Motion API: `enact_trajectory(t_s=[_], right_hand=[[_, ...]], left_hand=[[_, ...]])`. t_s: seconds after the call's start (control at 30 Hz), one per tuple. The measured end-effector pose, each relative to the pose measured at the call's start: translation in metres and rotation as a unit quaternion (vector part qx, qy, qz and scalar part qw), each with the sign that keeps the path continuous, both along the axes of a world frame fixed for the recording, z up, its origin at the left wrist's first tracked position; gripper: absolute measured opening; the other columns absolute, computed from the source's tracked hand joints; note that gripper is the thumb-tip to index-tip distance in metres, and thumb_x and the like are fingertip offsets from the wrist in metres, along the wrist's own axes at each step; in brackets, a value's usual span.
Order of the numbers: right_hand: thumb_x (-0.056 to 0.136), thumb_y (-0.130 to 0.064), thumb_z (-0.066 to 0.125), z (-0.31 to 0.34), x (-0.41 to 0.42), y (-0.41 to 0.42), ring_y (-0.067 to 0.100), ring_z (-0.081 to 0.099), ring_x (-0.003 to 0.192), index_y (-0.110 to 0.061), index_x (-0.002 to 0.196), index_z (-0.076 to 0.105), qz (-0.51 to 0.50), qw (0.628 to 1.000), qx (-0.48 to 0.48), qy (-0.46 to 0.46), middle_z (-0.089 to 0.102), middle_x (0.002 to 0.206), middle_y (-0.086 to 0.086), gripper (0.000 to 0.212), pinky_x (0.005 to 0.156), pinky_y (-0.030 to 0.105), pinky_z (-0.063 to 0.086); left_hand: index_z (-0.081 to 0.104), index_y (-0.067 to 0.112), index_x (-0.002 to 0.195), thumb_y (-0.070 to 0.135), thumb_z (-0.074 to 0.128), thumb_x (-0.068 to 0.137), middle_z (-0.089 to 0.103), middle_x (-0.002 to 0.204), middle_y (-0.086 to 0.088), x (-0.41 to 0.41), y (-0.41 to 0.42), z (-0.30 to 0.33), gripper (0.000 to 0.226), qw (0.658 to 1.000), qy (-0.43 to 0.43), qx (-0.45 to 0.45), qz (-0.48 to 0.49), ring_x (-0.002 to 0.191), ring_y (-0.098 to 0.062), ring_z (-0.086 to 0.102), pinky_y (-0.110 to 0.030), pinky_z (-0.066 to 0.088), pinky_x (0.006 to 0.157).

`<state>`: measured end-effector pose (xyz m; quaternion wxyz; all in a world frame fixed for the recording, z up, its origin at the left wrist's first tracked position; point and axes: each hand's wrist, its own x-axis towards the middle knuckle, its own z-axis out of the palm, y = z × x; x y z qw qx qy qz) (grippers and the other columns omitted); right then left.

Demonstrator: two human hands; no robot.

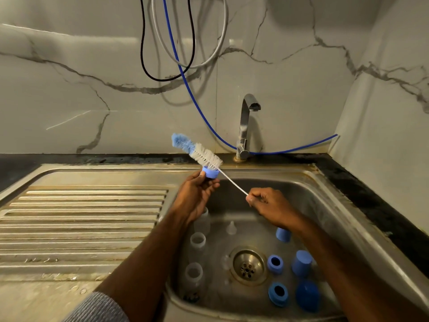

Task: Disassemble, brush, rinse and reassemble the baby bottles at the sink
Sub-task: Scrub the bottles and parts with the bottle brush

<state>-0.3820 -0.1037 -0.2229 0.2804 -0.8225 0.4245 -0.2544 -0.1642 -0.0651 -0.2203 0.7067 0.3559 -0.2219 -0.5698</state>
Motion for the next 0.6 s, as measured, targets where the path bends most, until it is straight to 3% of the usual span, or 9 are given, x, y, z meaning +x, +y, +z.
enact_trajectory(t_s=[0.1, 0.3, 0.5, 0.6], right_hand=[[0.101, -0.026, 0.054, 0.005, -0.010, 0.000, -0.003, 0.053, 0.061, -0.027, 0.076, 0.062, 0.041, 0.999, 0.024, 0.023, 0.058, 0.066, -0.010, 0.027, 0.066, 0.023, 0.045], [0.102, -0.027, 0.054, 0.001, -0.001, 0.001, -0.001, 0.054, 0.064, -0.031, 0.075, 0.059, 0.000, 0.998, -0.054, 0.022, 0.057, 0.066, -0.010, 0.027, 0.061, 0.015, 0.040], [0.102, -0.027, 0.054, 0.008, -0.016, 0.002, 0.000, 0.052, 0.063, -0.028, 0.074, 0.060, 0.072, 0.997, 0.019, 0.037, 0.057, 0.066, -0.010, 0.028, 0.067, 0.022, 0.045], [0.102, -0.028, 0.053, 0.004, -0.005, 0.004, 0.002, 0.053, 0.065, -0.031, 0.074, 0.057, 0.042, 0.998, -0.029, 0.039, 0.057, 0.067, -0.009, 0.029, 0.066, 0.023, 0.045]], left_hand=[[0.050, 0.004, 0.136, 0.014, 0.039, 0.107, 0.062, 0.130, -0.025, 0.009, -0.002, -0.004, 0.033, 0.999, 0.038, 0.005, 0.007, 0.113, -0.035, 0.067, -0.042, 0.058, 0.088], [0.053, 0.001, 0.135, 0.022, 0.041, 0.107, 0.063, 0.128, -0.027, 0.000, 0.001, -0.003, 0.037, 1.000, -0.005, 0.026, -0.008, 0.090, -0.024, 0.070, -0.027, 0.061, 0.069], [0.053, -0.001, 0.134, 0.025, 0.048, 0.105, 0.063, 0.129, -0.025, 0.010, -0.002, -0.006, 0.040, 0.999, 0.028, 0.019, 0.033, 0.089, -0.021, 0.068, -0.025, 0.061, 0.070], [0.056, 0.001, 0.131, 0.024, 0.049, 0.104, 0.066, 0.121, -0.023, 0.004, 0.000, -0.005, 0.037, 1.000, -0.011, 0.012, 0.005, 0.089, -0.022, 0.069, -0.029, 0.062, 0.077]])
